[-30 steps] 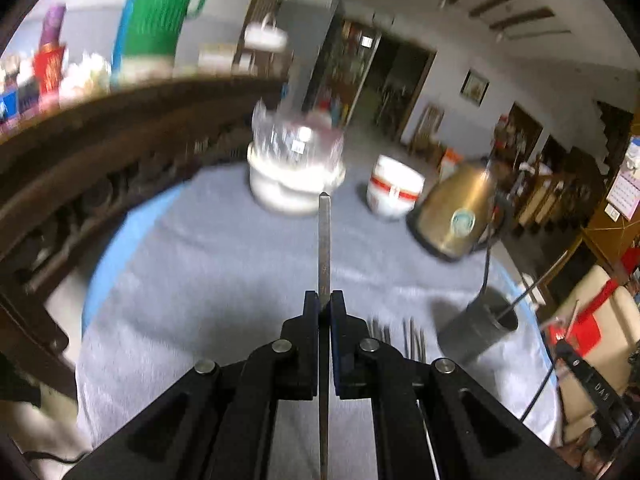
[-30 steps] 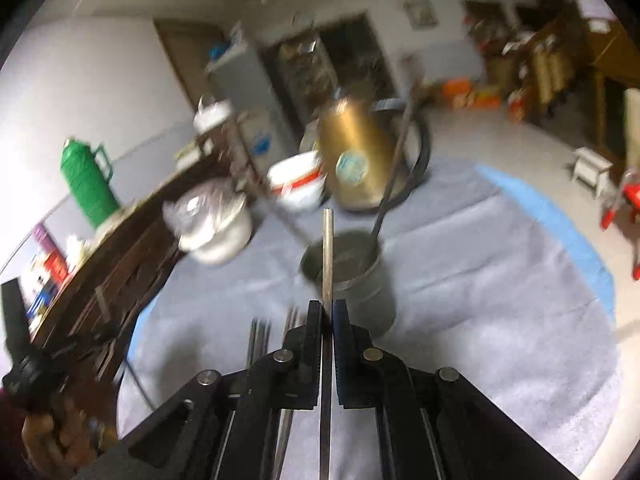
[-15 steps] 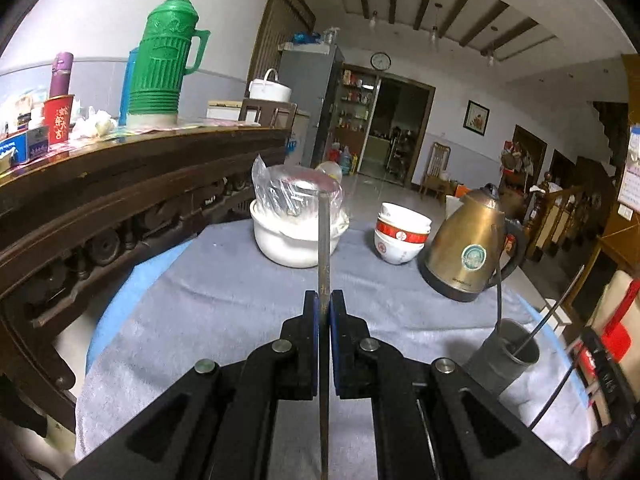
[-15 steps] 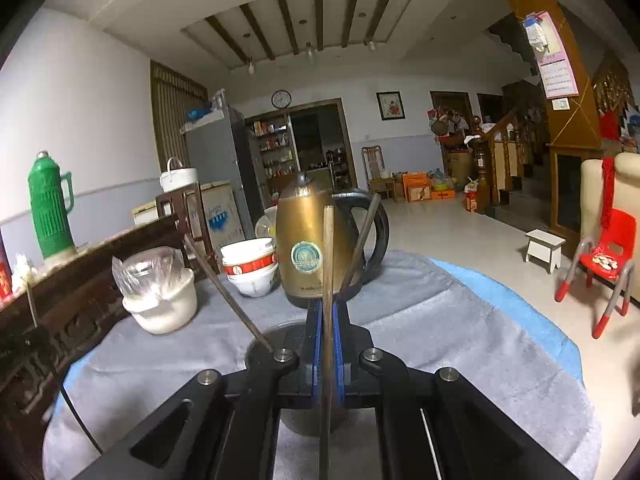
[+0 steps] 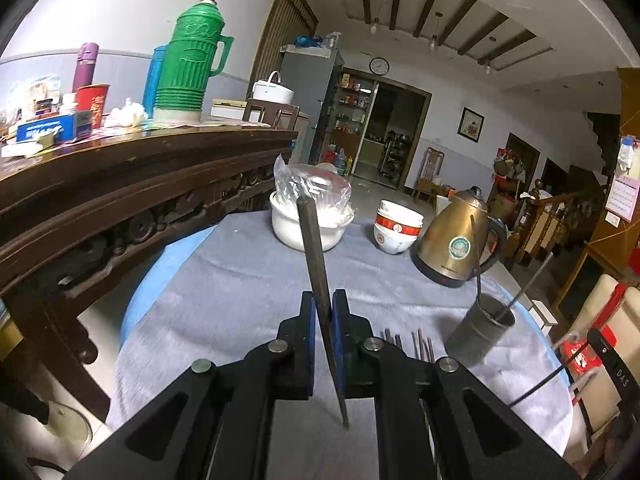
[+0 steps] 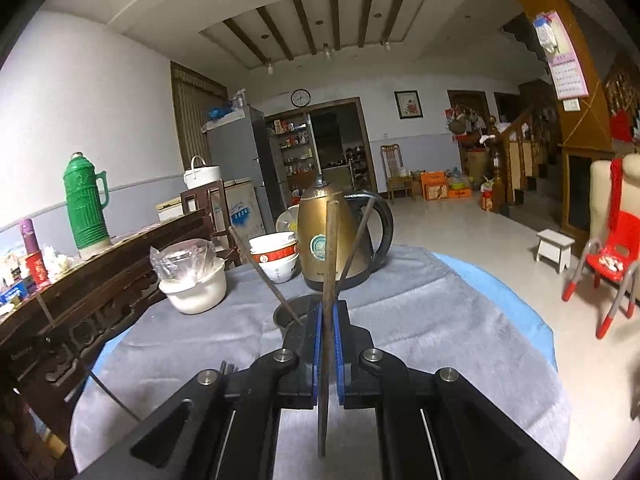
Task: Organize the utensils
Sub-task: 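Lift both held chopsticks and carry them above the grey holder cup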
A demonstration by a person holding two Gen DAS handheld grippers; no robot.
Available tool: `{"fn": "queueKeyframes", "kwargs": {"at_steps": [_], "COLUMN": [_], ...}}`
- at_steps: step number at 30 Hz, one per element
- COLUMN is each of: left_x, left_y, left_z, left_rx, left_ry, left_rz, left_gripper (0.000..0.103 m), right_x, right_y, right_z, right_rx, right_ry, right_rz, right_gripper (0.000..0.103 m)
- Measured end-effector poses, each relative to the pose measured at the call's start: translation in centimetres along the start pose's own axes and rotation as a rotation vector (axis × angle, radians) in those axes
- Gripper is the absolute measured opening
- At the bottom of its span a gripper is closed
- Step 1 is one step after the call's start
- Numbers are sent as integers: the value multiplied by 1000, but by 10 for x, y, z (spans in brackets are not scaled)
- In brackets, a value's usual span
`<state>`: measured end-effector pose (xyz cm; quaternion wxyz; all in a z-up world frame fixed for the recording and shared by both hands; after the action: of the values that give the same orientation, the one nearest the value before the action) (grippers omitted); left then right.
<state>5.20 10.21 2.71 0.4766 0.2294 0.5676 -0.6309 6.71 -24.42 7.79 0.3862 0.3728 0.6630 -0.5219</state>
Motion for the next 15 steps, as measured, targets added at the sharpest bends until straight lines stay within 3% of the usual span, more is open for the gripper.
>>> {"fn": "queueKeyframes", "kwargs": {"at_steps": [15], "left_x": [6], "left_y": [-9], "left_z": [-5], "left_rx": [39], "left_ry": [-59], "left_rz": [-36], "left_gripper": [8], "right_x": [0], "right_y": [-24], "right_z": [4], "right_rx": [-12], "right_ry": [45], "right_rz": [17], "right_gripper": [6]}}
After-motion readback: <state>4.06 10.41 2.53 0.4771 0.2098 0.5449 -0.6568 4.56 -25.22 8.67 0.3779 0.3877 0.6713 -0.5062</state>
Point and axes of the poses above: each gripper's, at about its wrist camera, not at the fingertips, and y roughly the way its jaws point, z to its right, x to its underside, the point moved 8 cm from there along y, roughly the way its jaws point, and after that the axes turned 4 degrees about -z, right-handed, at the moved point
